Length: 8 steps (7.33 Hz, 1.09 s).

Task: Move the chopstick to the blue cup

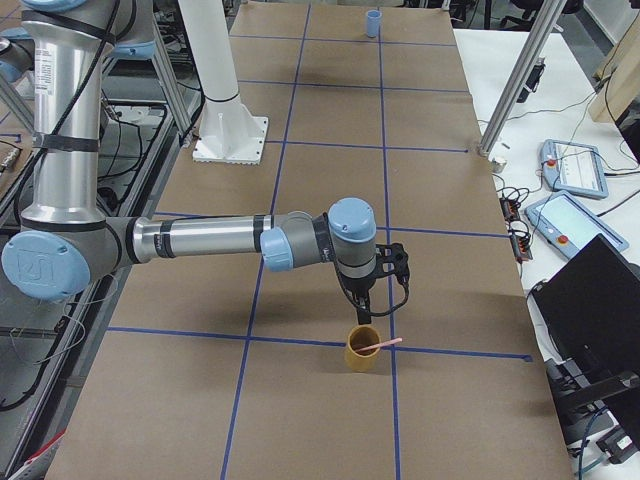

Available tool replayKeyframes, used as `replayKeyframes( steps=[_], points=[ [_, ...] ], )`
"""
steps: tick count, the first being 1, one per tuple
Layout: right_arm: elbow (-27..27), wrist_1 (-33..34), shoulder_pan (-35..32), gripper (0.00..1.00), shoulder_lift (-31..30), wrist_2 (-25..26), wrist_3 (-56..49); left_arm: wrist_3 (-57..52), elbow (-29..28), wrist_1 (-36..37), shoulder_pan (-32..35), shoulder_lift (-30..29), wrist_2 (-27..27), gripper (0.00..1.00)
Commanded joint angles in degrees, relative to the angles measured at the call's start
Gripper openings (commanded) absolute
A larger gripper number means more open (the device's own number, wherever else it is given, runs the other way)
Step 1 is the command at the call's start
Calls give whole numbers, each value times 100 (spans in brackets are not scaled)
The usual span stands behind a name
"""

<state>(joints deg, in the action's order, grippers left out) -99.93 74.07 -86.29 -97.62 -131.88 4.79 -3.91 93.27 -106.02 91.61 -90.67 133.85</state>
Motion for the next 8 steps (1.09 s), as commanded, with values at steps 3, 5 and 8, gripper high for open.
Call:
replayKeyframes(
  steps=[3,5,8],
  points=[
    [-278,-1105,890,100,-73,-244,2131,259,-368,-233,-20,-117,89,97],
    [-623,-1105,1840,100,-56,475,3322,303,-1219,-926,-151,-205,80,98],
    [-651,-1105,2055,100,-12,655,3512,479,-1556,-1052,-696,-232,54,98]
  ],
)
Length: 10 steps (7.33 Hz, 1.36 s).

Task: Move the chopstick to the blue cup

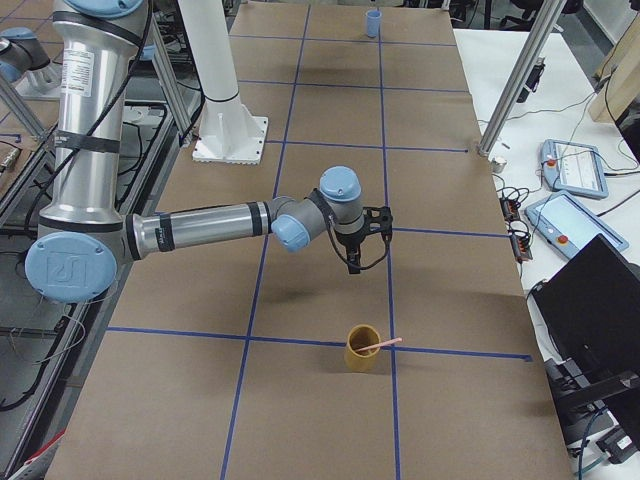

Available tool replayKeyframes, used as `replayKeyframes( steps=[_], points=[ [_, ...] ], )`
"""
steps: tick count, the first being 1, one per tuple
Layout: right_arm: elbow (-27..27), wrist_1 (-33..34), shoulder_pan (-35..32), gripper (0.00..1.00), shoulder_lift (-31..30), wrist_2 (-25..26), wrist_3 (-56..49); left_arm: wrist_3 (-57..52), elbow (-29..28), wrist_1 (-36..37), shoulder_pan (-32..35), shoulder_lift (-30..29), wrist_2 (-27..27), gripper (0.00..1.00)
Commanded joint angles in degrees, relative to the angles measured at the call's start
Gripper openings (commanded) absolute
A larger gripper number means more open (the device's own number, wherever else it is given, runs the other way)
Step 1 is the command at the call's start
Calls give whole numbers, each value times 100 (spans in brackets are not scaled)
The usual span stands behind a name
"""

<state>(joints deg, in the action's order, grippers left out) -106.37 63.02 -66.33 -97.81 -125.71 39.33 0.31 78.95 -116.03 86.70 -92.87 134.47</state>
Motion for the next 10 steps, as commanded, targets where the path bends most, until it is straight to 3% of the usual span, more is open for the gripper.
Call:
replayKeyframes(
  steps=[1,4,5,6,8,10],
  points=[
    [2,0,67,100,7,46,57,56,-325,-278,-302,-29,-9,98],
    [20,-9,85,100,7,46,57,83,-801,-727,-600,-257,-192,96],
    [20,-9,85,100,7,46,66,92,-898,-894,-732,-275,-428,87],
    [29,-9,94,100,7,46,66,83,-942,-895,-785,-284,-457,63],
    [29,-9,120,100,25,55,66,65,-951,-904,-803,-197,-466,6],
    [29,-9,120,100,51,55,66,30,-855,-904,-786,-83,-422,0]
  ],
)
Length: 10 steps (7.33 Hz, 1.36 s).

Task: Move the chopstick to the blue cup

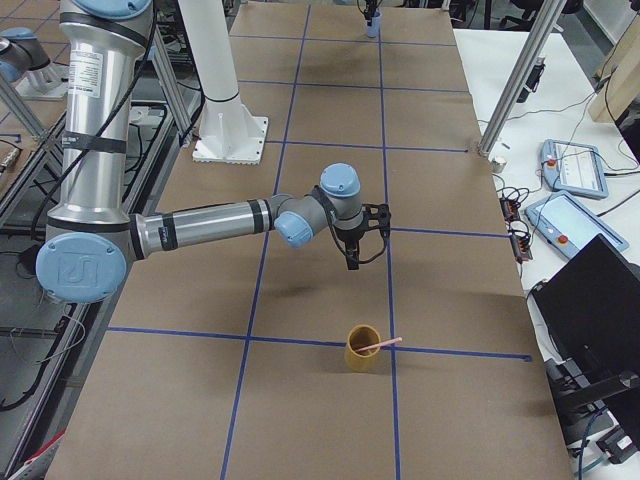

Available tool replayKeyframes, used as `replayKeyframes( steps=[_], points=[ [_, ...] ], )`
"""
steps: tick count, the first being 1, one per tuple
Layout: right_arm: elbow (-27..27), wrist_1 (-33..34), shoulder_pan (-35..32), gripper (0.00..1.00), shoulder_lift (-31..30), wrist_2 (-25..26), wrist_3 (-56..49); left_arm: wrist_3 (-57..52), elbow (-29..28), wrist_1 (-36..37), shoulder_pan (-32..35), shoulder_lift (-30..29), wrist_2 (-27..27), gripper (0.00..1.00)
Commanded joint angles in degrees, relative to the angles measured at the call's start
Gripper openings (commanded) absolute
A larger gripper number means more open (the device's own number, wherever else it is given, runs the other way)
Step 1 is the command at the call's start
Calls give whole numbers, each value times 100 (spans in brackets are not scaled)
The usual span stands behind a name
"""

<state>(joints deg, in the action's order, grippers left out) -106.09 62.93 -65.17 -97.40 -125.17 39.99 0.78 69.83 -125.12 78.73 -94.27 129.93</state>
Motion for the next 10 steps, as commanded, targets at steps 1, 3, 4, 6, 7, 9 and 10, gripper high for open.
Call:
replayKeyframes(
  steps=[1,3,4,6,7,9,10],
  points=[
    [0,0,13,100,19,1,0,-17,344,92,19,171,76,0],
    [0,0,4,100,19,1,0,-252,1300,1246,177,207,278,0],
    [0,0,13,100,19,-8,0,-306,1862,2028,204,120,226,0],
    [0,0,13,100,19,-8,0,303,2664,3296,82,-545,243,0],
    [0,-9,22,100,19,-8,0,1170,3042,3458,-354,-793,243,0],
    [9,-18,31,100,19,-8,0,3496,3378,3512,-1391,-1538,208,0],
    [9,-18,31,100,19,1,0,4621,3414,3521,-2031,-2029,191,0]
  ],
)
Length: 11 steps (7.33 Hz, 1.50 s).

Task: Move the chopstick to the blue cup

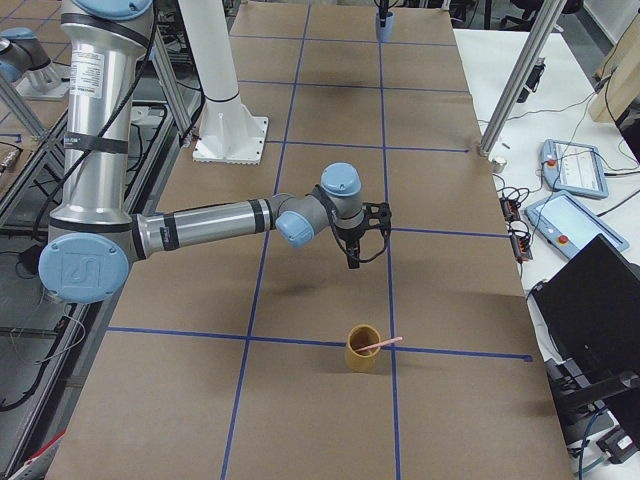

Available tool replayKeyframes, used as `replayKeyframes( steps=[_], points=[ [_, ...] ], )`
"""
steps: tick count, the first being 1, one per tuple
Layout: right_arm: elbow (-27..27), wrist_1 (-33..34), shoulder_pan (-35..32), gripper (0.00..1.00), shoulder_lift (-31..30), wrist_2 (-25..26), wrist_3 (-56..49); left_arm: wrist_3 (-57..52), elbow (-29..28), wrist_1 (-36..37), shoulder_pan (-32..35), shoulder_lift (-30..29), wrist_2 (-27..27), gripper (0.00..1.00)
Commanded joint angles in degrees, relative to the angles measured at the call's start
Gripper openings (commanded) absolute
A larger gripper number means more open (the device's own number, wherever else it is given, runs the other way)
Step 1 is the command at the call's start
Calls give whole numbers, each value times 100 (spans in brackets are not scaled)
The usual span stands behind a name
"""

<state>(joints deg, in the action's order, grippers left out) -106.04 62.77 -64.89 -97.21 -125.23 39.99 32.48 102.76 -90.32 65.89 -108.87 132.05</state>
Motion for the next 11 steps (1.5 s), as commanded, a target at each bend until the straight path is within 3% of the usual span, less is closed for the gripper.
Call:
replayKeyframes(
  steps=[1,2,4,5,7,11],
  points=[
    [4,-2,3,100,0,-1,0,2394,113,128,-1414,-1052,-361,0],
    [13,-2,11,100,0,7,0,3074,78,503,-2030,-1631,-1121,0],
    [22,-11,12,100,9,-1,0,3823,-244,1042,-2719,-2565,-1724,0],
    [13,-11,29,100,9,-1,0,4289,-717,1026,-3296,-3021,-2397,0],
    [22,-11,64,100,9,-1,9,4740,-1902,973,-3810,-3989,-2754,0],
    [31,-11,73,100,88,7,9,4689,-1970,640,-4093,-3765,-3010,0]
  ],
)
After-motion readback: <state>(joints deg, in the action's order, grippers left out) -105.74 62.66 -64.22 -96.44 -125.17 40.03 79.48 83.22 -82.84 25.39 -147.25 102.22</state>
